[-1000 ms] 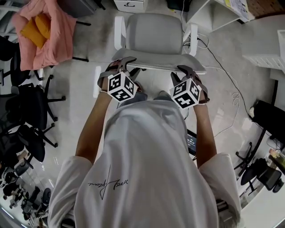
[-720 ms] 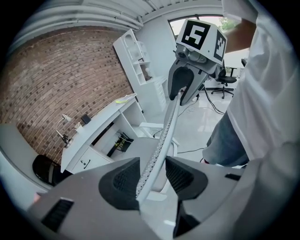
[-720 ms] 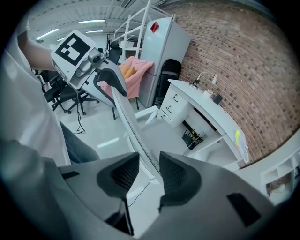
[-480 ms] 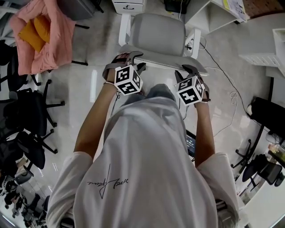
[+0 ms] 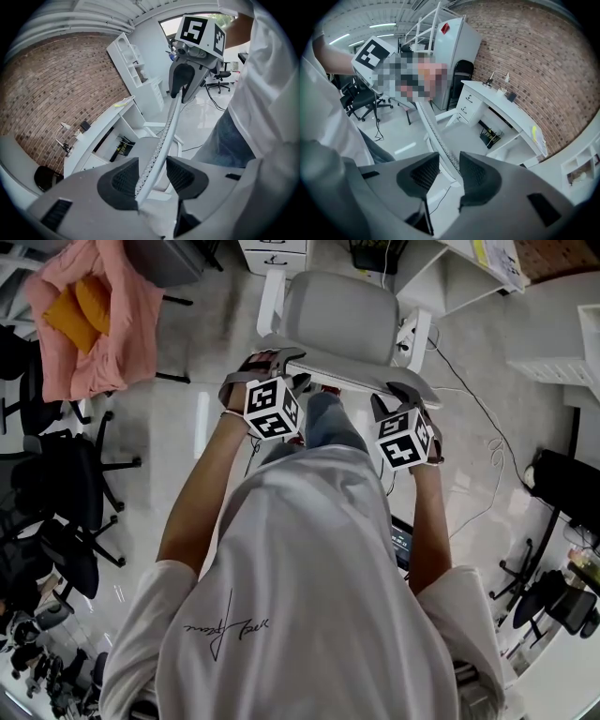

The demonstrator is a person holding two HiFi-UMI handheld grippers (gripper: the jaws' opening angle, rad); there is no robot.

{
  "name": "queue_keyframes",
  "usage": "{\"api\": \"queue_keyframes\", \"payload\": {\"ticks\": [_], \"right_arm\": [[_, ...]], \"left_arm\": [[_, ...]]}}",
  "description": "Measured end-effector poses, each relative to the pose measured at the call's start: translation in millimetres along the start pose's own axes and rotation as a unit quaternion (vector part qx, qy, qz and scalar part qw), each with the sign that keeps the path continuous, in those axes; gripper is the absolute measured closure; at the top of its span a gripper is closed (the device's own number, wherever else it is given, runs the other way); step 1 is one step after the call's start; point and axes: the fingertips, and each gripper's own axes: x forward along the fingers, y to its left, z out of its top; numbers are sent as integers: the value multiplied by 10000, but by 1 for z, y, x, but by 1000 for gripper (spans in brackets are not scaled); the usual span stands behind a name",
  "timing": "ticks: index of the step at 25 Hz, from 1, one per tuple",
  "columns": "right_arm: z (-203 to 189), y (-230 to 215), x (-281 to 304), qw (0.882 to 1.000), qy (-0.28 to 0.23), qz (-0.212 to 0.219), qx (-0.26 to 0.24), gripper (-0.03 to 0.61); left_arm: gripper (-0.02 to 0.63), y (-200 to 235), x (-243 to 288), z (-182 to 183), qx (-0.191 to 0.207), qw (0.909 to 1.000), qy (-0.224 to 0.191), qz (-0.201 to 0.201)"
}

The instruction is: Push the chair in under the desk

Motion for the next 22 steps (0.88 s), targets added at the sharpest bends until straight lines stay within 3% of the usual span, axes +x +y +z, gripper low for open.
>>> {"api": "queue_keyframes", "payload": {"ticks": [9,22], "right_arm": [[17,-2,8,9997,-167,91,144,430],[28,-15,17,9983,-469,-253,238,432]], "left_arm": [[419,27,11,-9,111,9997,191,-55],[410,56,29,-8,308,9987,406,-21]]}}
